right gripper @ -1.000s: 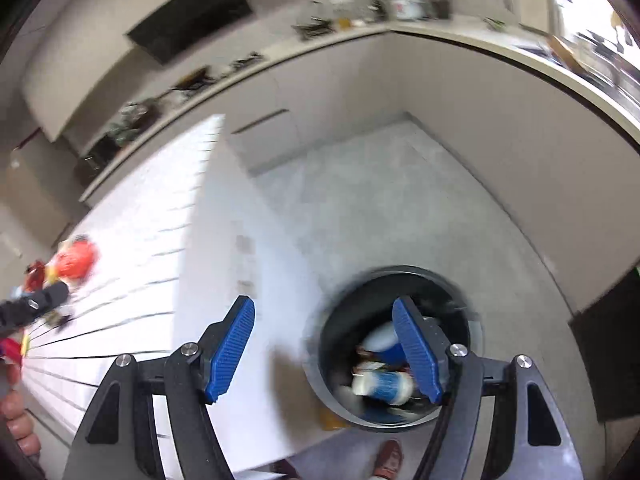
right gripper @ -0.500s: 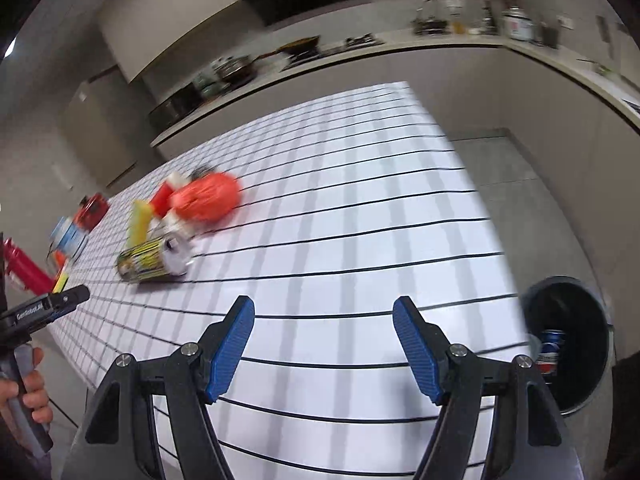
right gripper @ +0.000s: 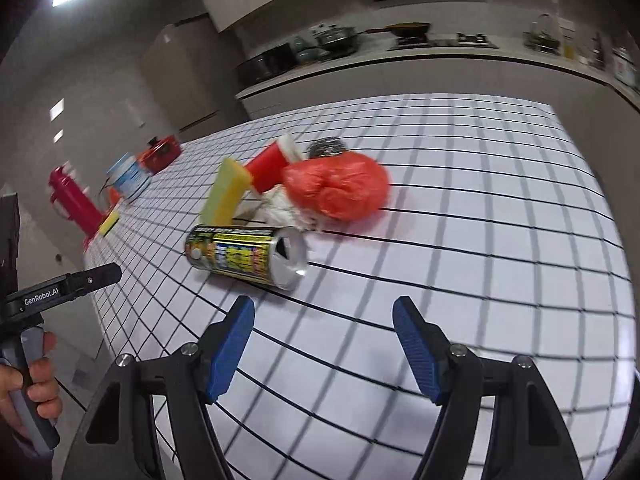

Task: Collect trash
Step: 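Swing both open tools back over the island, then grasp the lying coconut-drink can with the right tool and lift it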

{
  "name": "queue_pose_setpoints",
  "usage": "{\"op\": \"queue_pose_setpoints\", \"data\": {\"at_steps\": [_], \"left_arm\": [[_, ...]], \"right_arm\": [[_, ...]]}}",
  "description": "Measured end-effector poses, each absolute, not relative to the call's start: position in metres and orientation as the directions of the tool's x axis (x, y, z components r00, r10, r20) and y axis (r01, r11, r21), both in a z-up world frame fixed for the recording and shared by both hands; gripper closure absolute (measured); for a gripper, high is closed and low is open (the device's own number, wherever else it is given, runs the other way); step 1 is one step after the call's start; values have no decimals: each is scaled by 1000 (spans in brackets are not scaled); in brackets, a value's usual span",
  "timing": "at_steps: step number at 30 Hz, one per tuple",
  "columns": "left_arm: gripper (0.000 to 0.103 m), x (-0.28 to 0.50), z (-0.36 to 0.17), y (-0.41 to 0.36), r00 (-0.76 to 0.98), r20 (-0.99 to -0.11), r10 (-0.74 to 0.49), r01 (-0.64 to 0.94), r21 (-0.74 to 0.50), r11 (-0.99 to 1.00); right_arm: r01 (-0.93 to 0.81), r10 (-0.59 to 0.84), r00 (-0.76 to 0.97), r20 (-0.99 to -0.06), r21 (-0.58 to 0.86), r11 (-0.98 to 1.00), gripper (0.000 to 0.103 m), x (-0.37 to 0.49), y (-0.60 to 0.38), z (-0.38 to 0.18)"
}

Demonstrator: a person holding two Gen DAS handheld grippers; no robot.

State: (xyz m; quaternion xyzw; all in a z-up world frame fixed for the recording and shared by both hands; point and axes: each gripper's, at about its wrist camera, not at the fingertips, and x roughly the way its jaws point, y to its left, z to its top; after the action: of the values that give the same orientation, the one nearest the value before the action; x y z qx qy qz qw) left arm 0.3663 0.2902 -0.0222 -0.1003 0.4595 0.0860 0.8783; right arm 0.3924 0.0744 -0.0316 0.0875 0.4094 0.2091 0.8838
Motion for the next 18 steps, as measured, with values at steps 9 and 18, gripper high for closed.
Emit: {"op": "queue_pose_setpoints", "data": {"at_steps": [9, 18], "left_arm": [[32, 380, -53, 315, 508, -860, 52, -285, -111, 952], [32, 382, -56, 347, 495, -869, 10, -215, -111, 970]], "right_arm": [[-390, 441, 515, -735, 257, 884, 30, 426, 134, -55], [-328, 394, 518, -759, 249, 911, 30, 432, 163, -61]]}}
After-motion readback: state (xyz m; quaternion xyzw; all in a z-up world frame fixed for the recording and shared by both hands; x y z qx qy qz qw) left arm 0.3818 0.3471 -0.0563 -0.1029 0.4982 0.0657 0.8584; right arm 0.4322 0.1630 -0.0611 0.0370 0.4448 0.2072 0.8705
